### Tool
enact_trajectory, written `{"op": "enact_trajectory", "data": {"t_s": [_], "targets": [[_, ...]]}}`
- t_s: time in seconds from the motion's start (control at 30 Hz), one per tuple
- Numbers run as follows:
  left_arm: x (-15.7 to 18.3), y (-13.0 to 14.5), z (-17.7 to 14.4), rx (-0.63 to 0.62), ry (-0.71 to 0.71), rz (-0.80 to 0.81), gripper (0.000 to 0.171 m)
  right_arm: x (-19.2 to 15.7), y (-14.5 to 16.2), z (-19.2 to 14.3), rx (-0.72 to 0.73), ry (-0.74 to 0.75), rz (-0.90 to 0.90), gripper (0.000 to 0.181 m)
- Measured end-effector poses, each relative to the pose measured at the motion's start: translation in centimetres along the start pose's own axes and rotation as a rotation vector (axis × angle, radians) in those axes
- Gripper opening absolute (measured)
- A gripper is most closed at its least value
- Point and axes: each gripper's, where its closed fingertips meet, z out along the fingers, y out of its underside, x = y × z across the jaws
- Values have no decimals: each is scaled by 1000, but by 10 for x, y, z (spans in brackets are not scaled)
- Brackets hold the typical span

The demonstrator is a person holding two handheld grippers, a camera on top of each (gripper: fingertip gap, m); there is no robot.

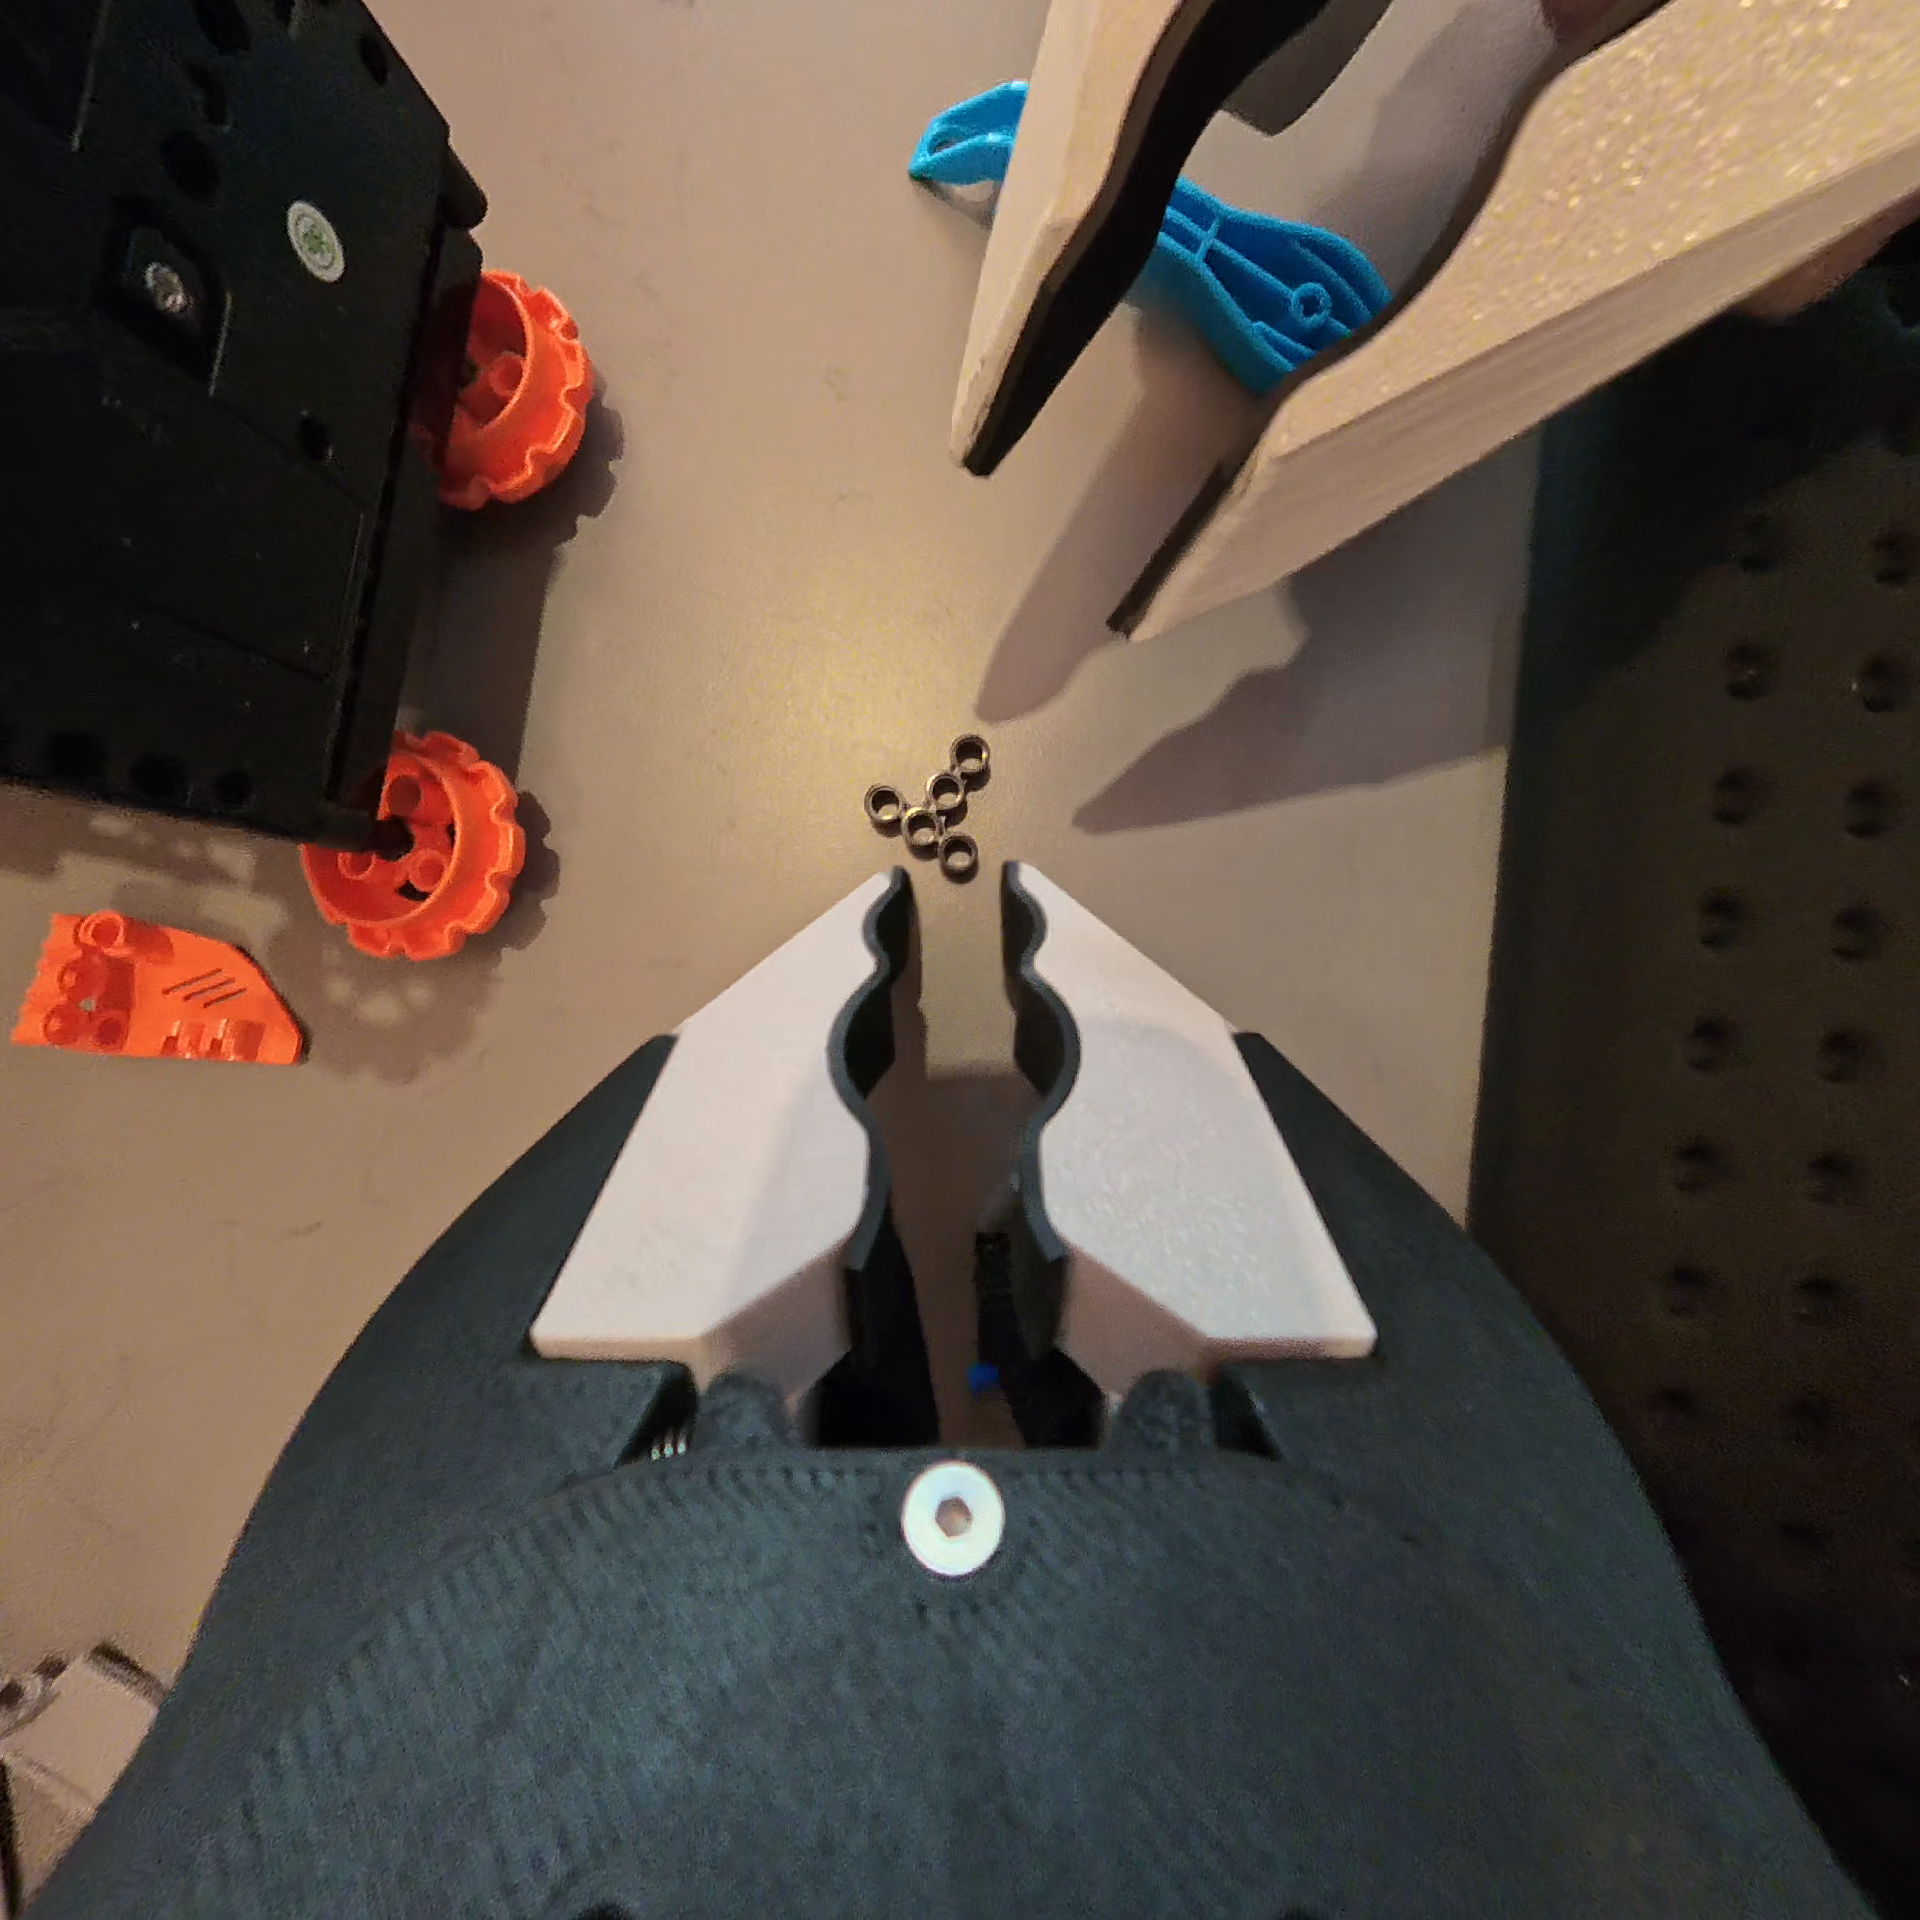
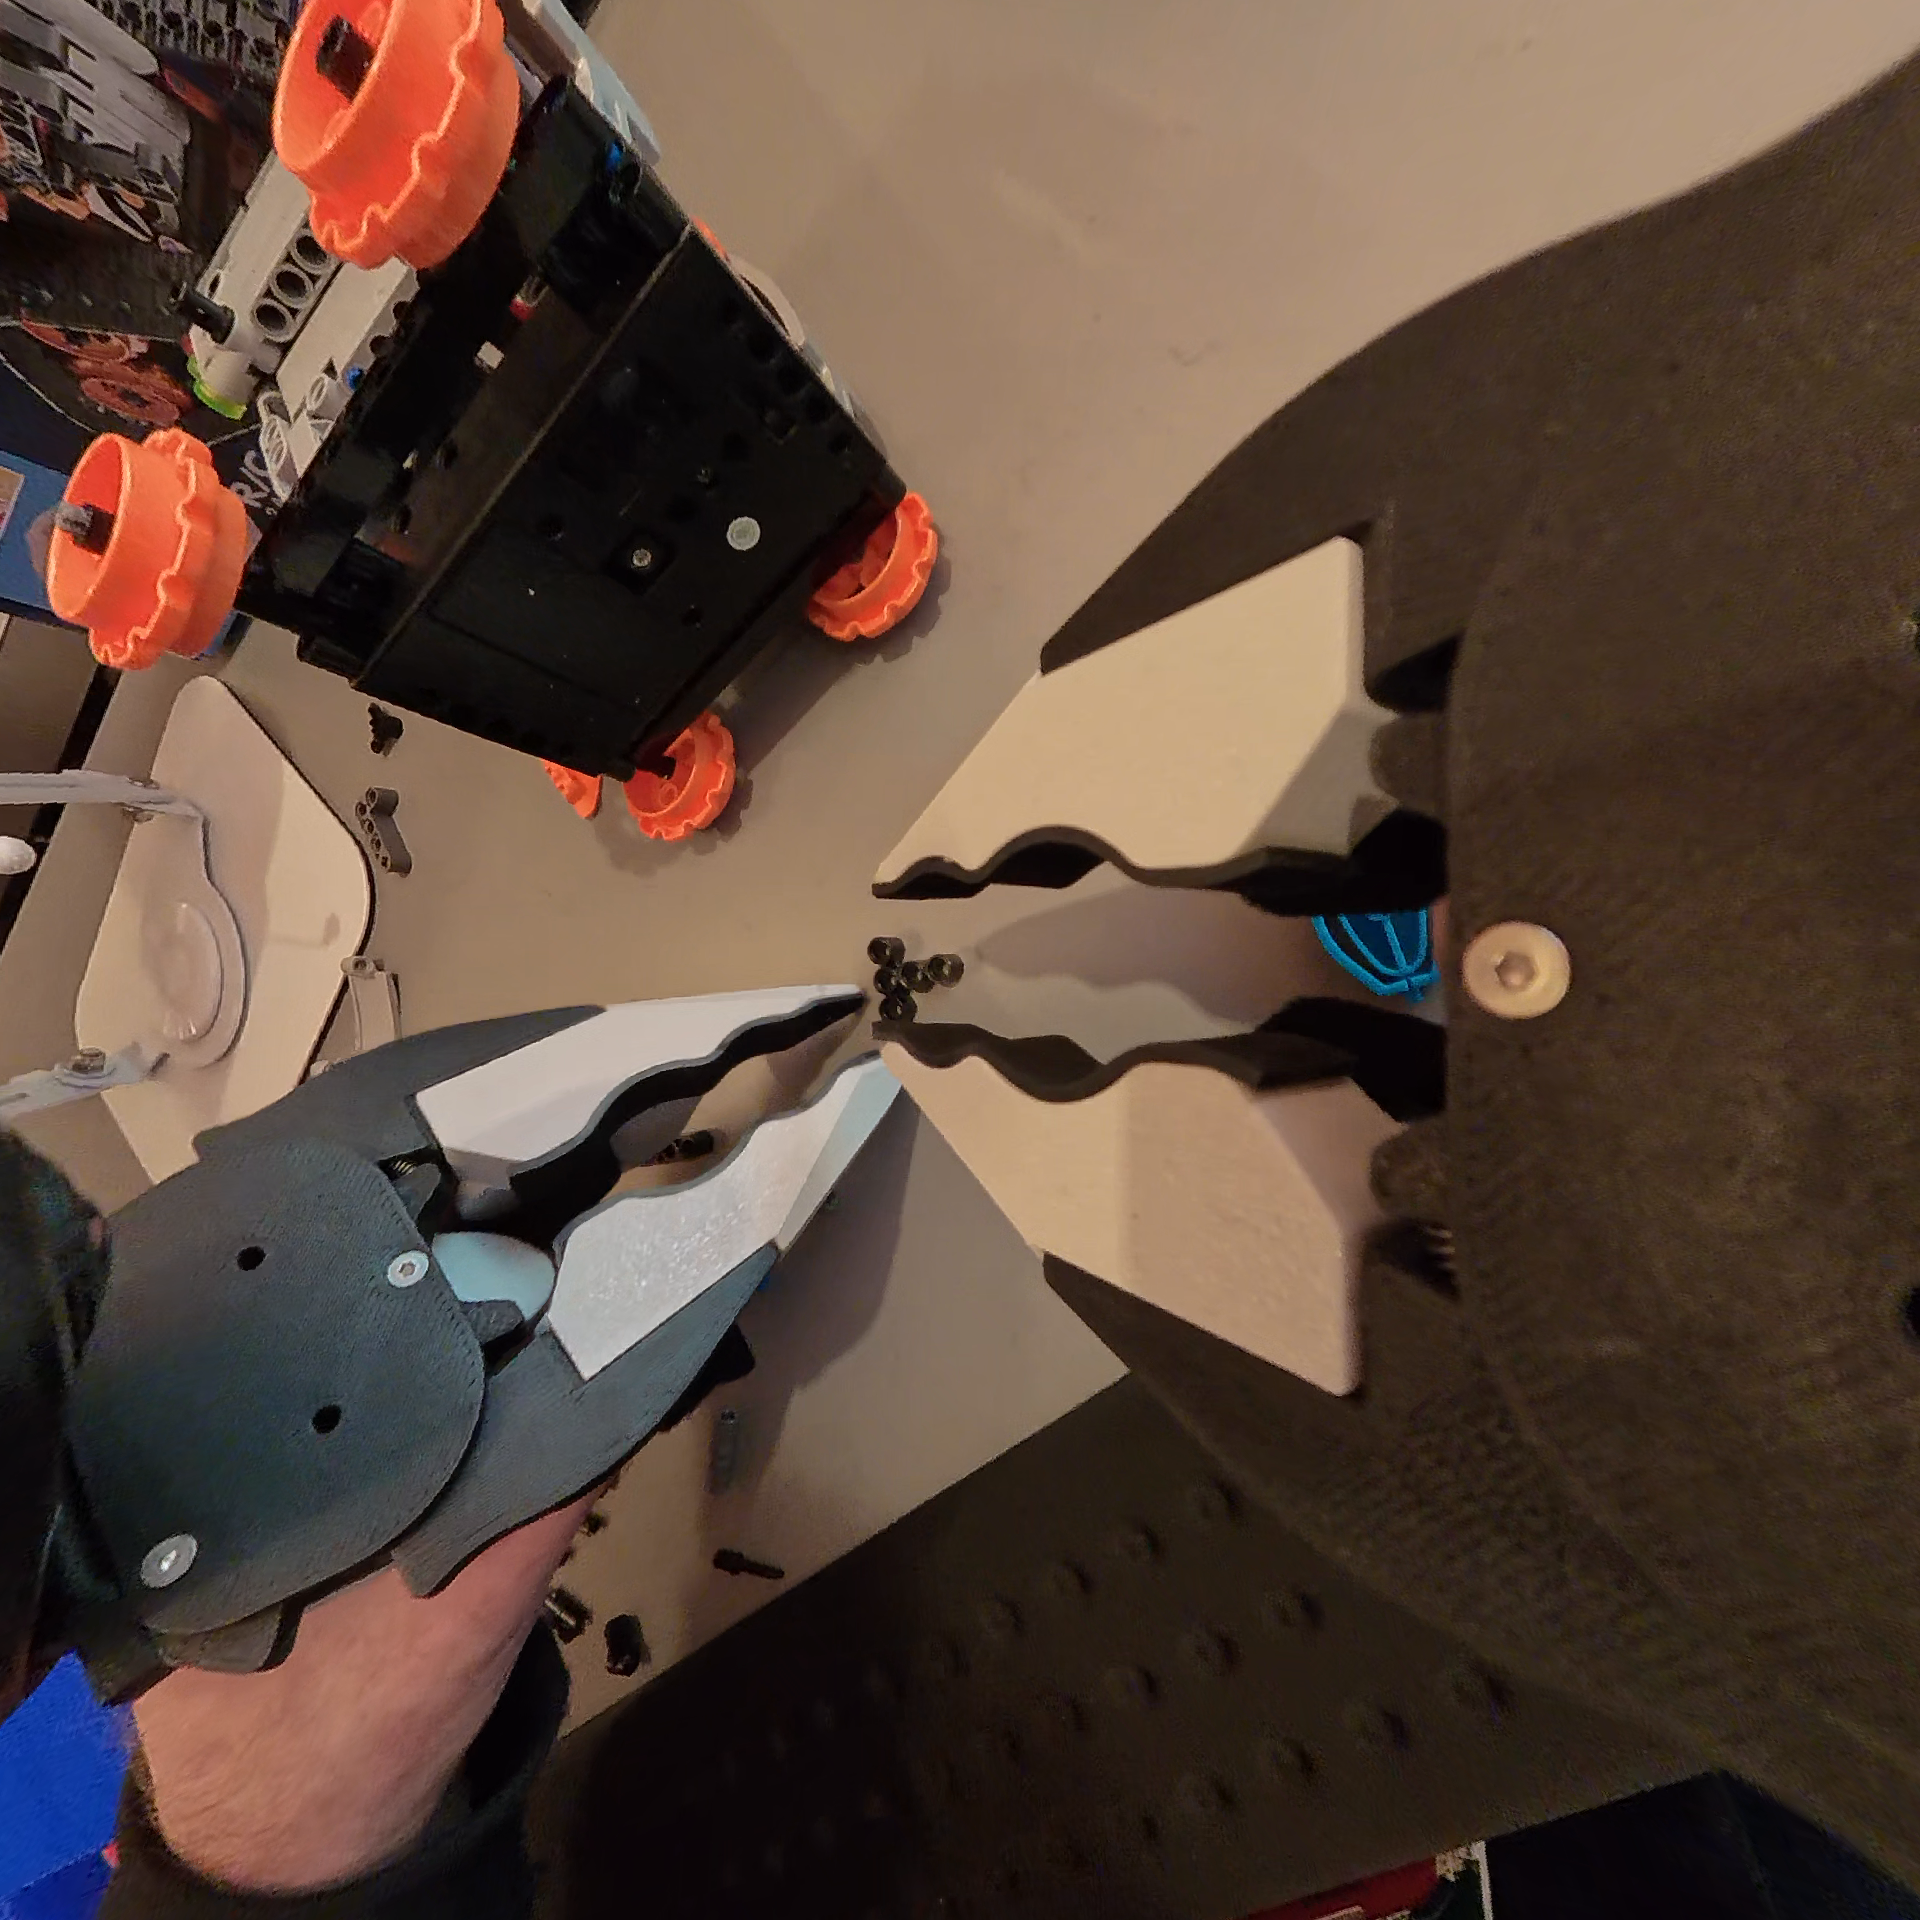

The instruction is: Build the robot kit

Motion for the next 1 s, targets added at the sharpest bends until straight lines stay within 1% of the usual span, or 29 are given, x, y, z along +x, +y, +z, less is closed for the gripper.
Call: {"op": "enact_trajectory", "data": {"t_s": [0.13,0.27,0.37,0.43,0.57,0.7,0.87,0.93,1.0], "targets": [[2,7,-17,39,12,-45,22,1,-3,0,6,-11,-2,21],[7,18,-46,77,-7,-81,21,-6,-10,5,11,-41,-14,21],[11,30,-70,111,-23,-112,18,-9,-4,16,-36,-65,-23,23],[9,45,-84,103,-66,-129,17,-10,5,25,-91,-72,-38,23],[8,65,-106,138,-87,-196,15,-15,16,37,-171,-87,-71,19],[10,75,-113,164,-97,-238,14,-18,24,44,-226,-86,-82,15],[18,78,-105,170,-69,-246,14,-21,27,45,-247,-88,-87,9],[21,76,-102,171,-63,-240,14,-20,23,44,-233,-77,-79,15],[23,74,-100,174,-62,-230,14,-13,18,42,-214,-32,-34,26]]}}
